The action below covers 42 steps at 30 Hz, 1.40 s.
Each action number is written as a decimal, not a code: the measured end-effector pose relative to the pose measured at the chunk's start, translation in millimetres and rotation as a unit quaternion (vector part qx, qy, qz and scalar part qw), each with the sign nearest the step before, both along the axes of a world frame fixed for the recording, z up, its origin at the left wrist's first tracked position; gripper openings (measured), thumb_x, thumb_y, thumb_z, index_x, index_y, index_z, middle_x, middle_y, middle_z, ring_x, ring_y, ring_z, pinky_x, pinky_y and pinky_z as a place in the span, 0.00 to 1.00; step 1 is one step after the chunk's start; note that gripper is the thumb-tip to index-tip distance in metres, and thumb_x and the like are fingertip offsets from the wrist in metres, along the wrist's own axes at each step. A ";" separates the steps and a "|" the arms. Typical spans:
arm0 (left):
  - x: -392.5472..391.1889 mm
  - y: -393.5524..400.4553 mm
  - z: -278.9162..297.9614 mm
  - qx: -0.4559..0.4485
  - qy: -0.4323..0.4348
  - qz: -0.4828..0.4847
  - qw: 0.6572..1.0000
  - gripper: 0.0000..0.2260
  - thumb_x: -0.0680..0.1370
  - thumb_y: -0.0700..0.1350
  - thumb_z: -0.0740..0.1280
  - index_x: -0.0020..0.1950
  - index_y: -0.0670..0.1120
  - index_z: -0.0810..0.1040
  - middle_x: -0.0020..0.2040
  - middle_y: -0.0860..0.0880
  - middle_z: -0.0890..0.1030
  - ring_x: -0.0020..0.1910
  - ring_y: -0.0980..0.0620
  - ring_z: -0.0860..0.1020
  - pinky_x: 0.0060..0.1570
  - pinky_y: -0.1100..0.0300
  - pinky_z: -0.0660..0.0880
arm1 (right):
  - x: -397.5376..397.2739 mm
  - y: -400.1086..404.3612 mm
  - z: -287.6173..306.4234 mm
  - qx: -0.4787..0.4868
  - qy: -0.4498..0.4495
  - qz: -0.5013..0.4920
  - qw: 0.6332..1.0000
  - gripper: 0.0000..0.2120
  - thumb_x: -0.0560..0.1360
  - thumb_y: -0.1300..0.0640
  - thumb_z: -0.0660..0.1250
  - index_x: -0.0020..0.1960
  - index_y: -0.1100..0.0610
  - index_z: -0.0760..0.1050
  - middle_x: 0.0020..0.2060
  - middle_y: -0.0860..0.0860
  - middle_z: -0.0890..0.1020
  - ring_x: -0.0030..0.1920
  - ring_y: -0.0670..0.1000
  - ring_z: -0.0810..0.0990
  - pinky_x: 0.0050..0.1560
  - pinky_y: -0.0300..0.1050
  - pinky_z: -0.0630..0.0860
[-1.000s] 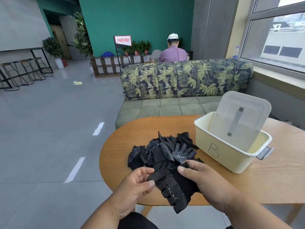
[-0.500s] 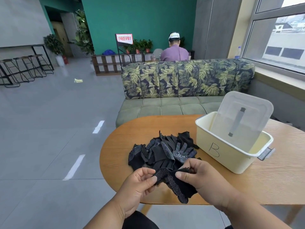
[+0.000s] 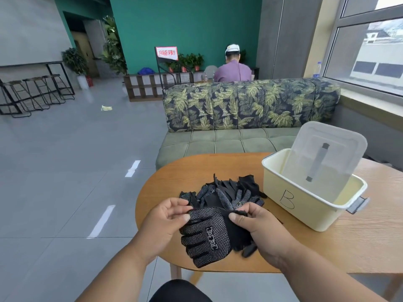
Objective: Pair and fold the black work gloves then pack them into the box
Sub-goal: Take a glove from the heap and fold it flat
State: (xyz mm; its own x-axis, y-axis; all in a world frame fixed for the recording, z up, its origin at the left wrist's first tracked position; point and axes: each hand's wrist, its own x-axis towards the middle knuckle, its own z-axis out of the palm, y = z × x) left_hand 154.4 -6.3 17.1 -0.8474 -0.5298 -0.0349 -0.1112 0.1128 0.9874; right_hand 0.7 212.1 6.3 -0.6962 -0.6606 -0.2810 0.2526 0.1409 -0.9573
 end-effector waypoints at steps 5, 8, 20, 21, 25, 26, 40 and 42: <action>-6.9 13.9 -44.1 -0.127 -0.115 -0.004 0.985 0.10 0.78 0.45 0.74 0.57 0.58 0.81 0.57 0.60 0.83 0.58 0.64 0.79 0.61 0.66 0.75 | -12.8 7.7 -70.5 0.178 0.046 -0.077 0.980 0.08 0.78 0.59 0.74 0.46 0.57 0.74 0.39 0.55 0.83 0.39 0.54 0.80 0.38 0.46 0.73; -7.4 25.6 -74.3 -0.164 -0.157 -0.027 0.973 0.10 0.77 0.47 0.74 0.57 0.59 0.80 0.59 0.61 0.81 0.59 0.67 0.78 0.65 0.65 0.74 | -16.7 16.7 -88.4 0.219 0.082 -0.080 0.969 0.09 0.77 0.58 0.73 0.45 0.56 0.73 0.35 0.53 0.78 0.35 0.52 0.73 0.35 0.44 0.67; -9.6 43.1 -115.9 -0.297 -0.193 -0.051 0.934 0.22 0.77 0.60 0.71 0.70 0.59 0.76 0.70 0.67 0.62 0.72 0.64 0.61 0.73 0.65 0.57 | -36.4 25.8 -92.0 0.248 0.155 -0.141 0.946 0.09 0.78 0.57 0.73 0.46 0.58 0.74 0.35 0.52 0.78 0.35 0.51 0.74 0.34 0.45 0.68; -10.3 42.6 -116.4 -0.297 -0.187 -0.039 0.936 0.21 0.77 0.60 0.71 0.70 0.59 0.76 0.69 0.67 0.63 0.72 0.64 0.63 0.73 0.65 0.59 | -37.9 28.3 -91.4 0.244 0.155 -0.144 0.946 0.08 0.78 0.57 0.73 0.47 0.58 0.74 0.35 0.52 0.78 0.35 0.51 0.73 0.34 0.44 0.68; -15.1 39.5 -120.1 -0.302 -0.176 0.039 0.936 0.14 0.80 0.57 0.69 0.64 0.57 0.78 0.58 0.64 0.73 0.63 0.60 0.73 0.66 0.61 0.72 | -40.5 35.1 -91.6 0.239 0.155 -0.109 0.952 0.11 0.76 0.57 0.75 0.45 0.57 0.73 0.34 0.51 0.78 0.34 0.50 0.73 0.33 0.42 0.67; -16.9 38.9 -121.3 -0.302 -0.182 0.051 0.935 0.13 0.80 0.57 0.68 0.63 0.57 0.79 0.56 0.63 0.74 0.61 0.59 0.75 0.64 0.61 0.74 | -40.4 36.2 -92.8 0.237 0.155 -0.097 0.954 0.11 0.76 0.56 0.75 0.45 0.56 0.73 0.35 0.51 0.79 0.34 0.50 0.74 0.32 0.41 0.67; -35.6 34.6 -131.0 -0.287 -0.222 0.101 0.926 0.12 0.76 0.64 0.69 0.41 0.58 0.80 0.45 0.61 0.78 0.49 0.56 0.77 0.53 0.54 0.78 | -43.4 38.7 -92.7 0.174 0.129 -0.074 0.973 0.06 0.78 0.53 0.74 0.54 0.46 0.81 0.49 0.47 0.86 0.47 0.47 0.85 0.44 0.39 0.80; -38.1 33.6 -131.7 -0.279 -0.223 0.103 0.928 0.13 0.76 0.65 0.69 0.38 0.58 0.80 0.44 0.61 0.79 0.50 0.55 0.77 0.54 0.53 0.78 | -45.7 38.7 -93.6 0.180 0.149 -0.065 0.970 0.08 0.77 0.53 0.74 0.56 0.46 0.81 0.51 0.45 0.85 0.49 0.45 0.84 0.45 0.36 0.79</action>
